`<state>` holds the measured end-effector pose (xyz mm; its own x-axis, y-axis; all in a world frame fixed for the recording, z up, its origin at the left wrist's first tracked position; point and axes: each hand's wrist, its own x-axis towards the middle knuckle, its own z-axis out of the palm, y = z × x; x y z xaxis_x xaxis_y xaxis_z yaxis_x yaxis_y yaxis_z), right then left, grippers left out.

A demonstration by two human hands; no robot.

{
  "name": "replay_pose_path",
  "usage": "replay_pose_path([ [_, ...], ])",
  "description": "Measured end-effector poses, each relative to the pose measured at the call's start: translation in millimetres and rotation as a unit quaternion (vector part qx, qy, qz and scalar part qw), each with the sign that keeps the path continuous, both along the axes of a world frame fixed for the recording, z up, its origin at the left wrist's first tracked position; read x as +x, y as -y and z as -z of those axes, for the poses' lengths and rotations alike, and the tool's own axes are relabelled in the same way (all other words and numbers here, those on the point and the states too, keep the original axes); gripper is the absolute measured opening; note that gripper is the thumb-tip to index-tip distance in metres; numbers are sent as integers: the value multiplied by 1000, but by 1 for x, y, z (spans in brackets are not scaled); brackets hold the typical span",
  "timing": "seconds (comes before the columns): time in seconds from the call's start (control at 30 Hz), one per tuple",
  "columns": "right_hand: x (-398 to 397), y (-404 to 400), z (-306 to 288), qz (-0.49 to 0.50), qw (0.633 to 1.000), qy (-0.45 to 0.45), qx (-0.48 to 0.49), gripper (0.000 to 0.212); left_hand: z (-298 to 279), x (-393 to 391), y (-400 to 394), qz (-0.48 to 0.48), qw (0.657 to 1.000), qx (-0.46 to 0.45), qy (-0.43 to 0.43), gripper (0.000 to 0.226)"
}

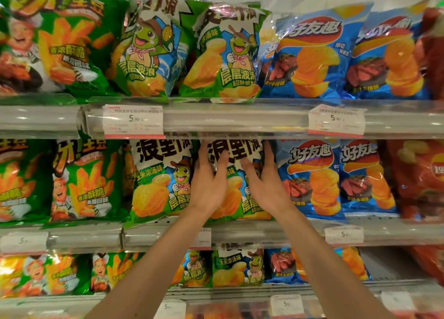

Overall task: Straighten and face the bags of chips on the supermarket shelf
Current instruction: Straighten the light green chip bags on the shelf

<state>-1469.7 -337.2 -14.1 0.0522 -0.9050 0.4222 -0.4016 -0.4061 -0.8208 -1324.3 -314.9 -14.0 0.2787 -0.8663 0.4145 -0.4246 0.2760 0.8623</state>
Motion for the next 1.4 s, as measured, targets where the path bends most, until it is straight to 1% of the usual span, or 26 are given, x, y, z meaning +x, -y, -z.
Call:
replay_pose_path([
  [0.07, 1, -1, 0, -7, 998, -42, -50, 64, 5, 0, 1, 15, 1000, -12, 13, 58],
  [0.1, 1, 1, 2, -3, 991, -102, -85, 58, 7, 0, 2, 16, 1000, -11, 22, 57],
  [0.17, 1, 3, 5, 17, 953, -250, -171, 43, 9, 0, 6, 13, 999, -12, 33, 57],
  [0.23, -1, 9, 14, 34, 922, -326, -207, 39, 9, -1, 7, 10, 999, -10, 42, 58],
  [0.37, 1, 10, 13, 36, 911, -360, -199, 38, 7, -1, 9, -1, 998, 12, 64, 60],
  [0.43, -1, 13, 12, 23, 924, -334, -187, 38, 5, -2, 10, -6, 997, 20, 75, 61],
  [0.47, -3, 13, 10, 12, 934, -315, -165, 41, 5, -2, 9, -9, 996, 18, 85, 62],
  [0.53, -7, 8, 6, 5, 965, -231, -123, 56, 4, -1, 6, -15, 995, 8, 102, 64],
  [0.6, -11, 1, 3, 4, 986, -142, -82, 68, 2, 1, 1, -21, 994, -1, 106, 64],
  [0.67, -18, -9, 0, -10, 994, -83, -65, 72, 0, 3, -8, -26, 994, -13, 109, 65],
  [0.73, -27, -16, 3, -24, 997, -52, -61, 73, -1, 8, -19, -23, 992, -26, 120, 66],
  [0.8, -36, -25, 8, -34, 999, -24, -29, 75, 0, 14, -33, -9, 992, -26, 127, 65],
  [0.9, -53, -52, 12, -41, 999, 15, 6, 69, 4, 21, -62, 12, 993, -17, 118, 59],
  [0.97, -66, -75, 19, -33, 999, 34, 12, 64, 8, 24, -85, 18, 995, -3, 95, 53],
  [1.03, -79, -95, 30, -18, 999, 46, 16, 50, 13, 27, -107, 15, 997, 3, 73, 46],
  [1.1, -91, -114, 46, -7, 998, 59, 37, 42, 23, 31, -126, 4, 998, 14, 56, 40],
  [1.17, -100, -128, 65, -8, 997, 49, 64, 39, 36, 33, -142, -9, 999, 35, 33, 36],
  [1.27, -106, -140, 94, 2, 993, 28, 111, 42, 58, 35, -163, -29, 997, 64, -12, 35],
  [1.33, -105, -145, 107, 6, 991, 19, 129, 45, 69, 40, -173, -41, 996, 76, -34, 35],
  [1.4, -100, -149, 111, 15, 990, 6, 140, 42, 76, 50, -178, -42, 995, 85, -41, 34],
])
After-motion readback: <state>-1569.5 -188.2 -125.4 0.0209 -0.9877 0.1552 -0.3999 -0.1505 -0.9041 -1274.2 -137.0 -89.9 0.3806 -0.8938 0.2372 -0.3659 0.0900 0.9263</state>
